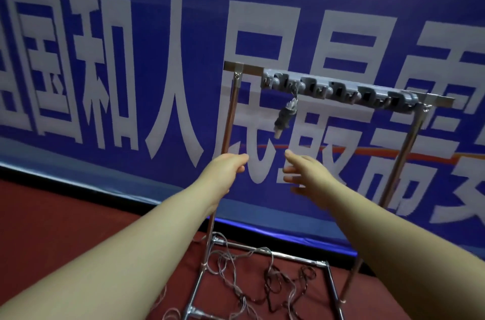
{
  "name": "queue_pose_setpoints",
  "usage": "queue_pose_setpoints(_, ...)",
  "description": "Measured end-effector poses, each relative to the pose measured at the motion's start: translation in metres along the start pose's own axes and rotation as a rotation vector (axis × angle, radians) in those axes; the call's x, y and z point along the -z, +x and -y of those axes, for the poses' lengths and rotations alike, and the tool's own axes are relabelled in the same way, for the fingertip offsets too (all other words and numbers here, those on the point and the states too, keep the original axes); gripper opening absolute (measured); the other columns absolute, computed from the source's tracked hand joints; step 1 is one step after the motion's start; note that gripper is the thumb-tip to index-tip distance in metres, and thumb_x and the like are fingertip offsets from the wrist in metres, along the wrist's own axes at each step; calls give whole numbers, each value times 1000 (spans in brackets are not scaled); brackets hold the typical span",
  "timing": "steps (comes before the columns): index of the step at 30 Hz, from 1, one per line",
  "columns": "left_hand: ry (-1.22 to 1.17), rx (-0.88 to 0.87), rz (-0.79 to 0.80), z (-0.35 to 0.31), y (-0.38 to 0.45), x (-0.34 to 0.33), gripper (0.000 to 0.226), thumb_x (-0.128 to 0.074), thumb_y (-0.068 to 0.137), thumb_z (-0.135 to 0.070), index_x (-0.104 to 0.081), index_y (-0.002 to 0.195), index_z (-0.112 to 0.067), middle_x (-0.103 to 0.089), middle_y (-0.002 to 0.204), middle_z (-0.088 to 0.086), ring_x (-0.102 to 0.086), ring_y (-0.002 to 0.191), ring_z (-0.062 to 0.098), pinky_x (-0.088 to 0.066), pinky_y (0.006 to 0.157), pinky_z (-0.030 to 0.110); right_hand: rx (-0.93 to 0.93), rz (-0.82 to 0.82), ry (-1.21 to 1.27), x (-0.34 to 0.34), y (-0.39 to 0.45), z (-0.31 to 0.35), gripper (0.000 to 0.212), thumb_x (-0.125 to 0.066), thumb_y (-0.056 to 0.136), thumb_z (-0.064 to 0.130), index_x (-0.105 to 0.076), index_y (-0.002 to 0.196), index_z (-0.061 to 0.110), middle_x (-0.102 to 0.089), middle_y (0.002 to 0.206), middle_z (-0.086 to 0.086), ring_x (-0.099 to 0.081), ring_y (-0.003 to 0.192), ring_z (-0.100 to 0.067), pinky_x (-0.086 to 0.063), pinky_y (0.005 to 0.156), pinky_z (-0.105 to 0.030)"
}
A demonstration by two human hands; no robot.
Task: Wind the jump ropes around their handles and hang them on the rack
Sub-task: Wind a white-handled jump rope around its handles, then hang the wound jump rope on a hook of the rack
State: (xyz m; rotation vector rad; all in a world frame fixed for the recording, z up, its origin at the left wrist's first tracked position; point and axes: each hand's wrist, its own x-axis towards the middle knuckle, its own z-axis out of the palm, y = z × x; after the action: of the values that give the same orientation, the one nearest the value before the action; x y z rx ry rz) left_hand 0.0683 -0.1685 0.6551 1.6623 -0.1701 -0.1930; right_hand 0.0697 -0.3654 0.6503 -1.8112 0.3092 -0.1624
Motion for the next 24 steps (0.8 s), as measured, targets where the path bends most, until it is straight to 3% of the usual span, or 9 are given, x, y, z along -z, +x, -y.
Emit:
queue_pose_setpoints(2, 45, 47, 17, 10, -32, -6, 37, -46, 98, -29, -52, 128, -10, -59, 123, 4, -48, 122, 23, -35, 92, 34, -46, 78, -32, -8, -32, -21, 48, -55, 90, 52, -52, 122, 17, -61, 107, -3, -60, 97, -21, -48, 77, -34)
queue_pose_setpoints(6, 143, 120, 45, 33, -87, -11, 37, -42, 100, -24, -47, 133, -8, -56, 132, 6, -46, 127, 23, -32, 101, 34, -61, 196, -108, -25, -83, -45, 46, -56, 90, 49, -52, 123, 17, -61, 114, -5, -59, 101, -22, -47, 85, -38)
queue_pose_setpoints(9, 114, 122, 31, 52, -105, -5, 36, -44, 99, -28, -49, 131, -11, -59, 128, 6, -49, 118, 20, -34, 91, 32, -62, 247, -132, -37, -105, -60, 42, -56, 91, 46, -53, 120, 16, -61, 111, -6, -61, 95, -21, -48, 89, -40)
queue_pose_setpoints(12, 132, 166, 19, 81, -103, 1, 34, -45, 98, -29, -51, 128, -13, -60, 126, 5, -50, 106, 16, -32, 85, 29, -96, 286, -154, -50, -107, -90, 27, -55, 94, 39, -57, 106, 15, -61, 99, -5, -56, 84, -20, -45, 74, -33)
queue_pose_setpoints(14, 194, 157, 29, 104, -96, 4, 29, -46, 97, -28, -55, 121, -14, -61, 122, 4, -51, 106, 18, -32, 84, 29, -107, 278, -193, -54, -100, -108, 20, -55, 94, 38, -59, 93, 19, -62, 94, -3, -54, 82, -19, -44, 73, -33)
queue_pose_setpoints(17, 291, 182, 78, 161, -73, 11, 12, -46, 96, -24, -53, 101, -16, -58, 106, 8, -49, 95, 20, -31, 79, 30, -187, 266, -248, -71, -72, -161, 18, -56, 93, 37, -59, 91, 19, -61, 86, -1, -54, 72, -17, -41, 67, -28)
queue_pose_setpoints(19, 325, 254, 98, 216, -59, 15, 15, -46, 97, -25, -56, 102, -15, -55, 100, 7, -48, 92, 19, -31, 78, 30, -278, 284, -291, -90, -56, -216, 18, -57, 93, 35, -58, 90, 17, -59, 80, 0, -53, 67, -15, -37, 59, -24)
queue_pose_setpoints(21, 315, 363, 112, 275, -50, 20, 23, -45, 98, -27, -60, 107, -12, -59, 102, 4, -51, 96, 18, -35, 77, 28, -375, 323, -341, -110, -44, -273, 19, -57, 93, 37, -58, 89, 18, -60, 80, 0, -54, 69, -15, -38, 62, -24)
queue_pose_setpoints(24, 286, 545, 137, 359, -41, 25, 15, -45, 98, -27, -54, 87, -21, -58, 98, 3, -49, 93, 16, -34, 65, 21, -506, 365, -386, -140, -30, -360, 21, -56, 93, 38, -58, 90, 18, -61, 83, -1, -54, 73, -15, -39, 64, -25)
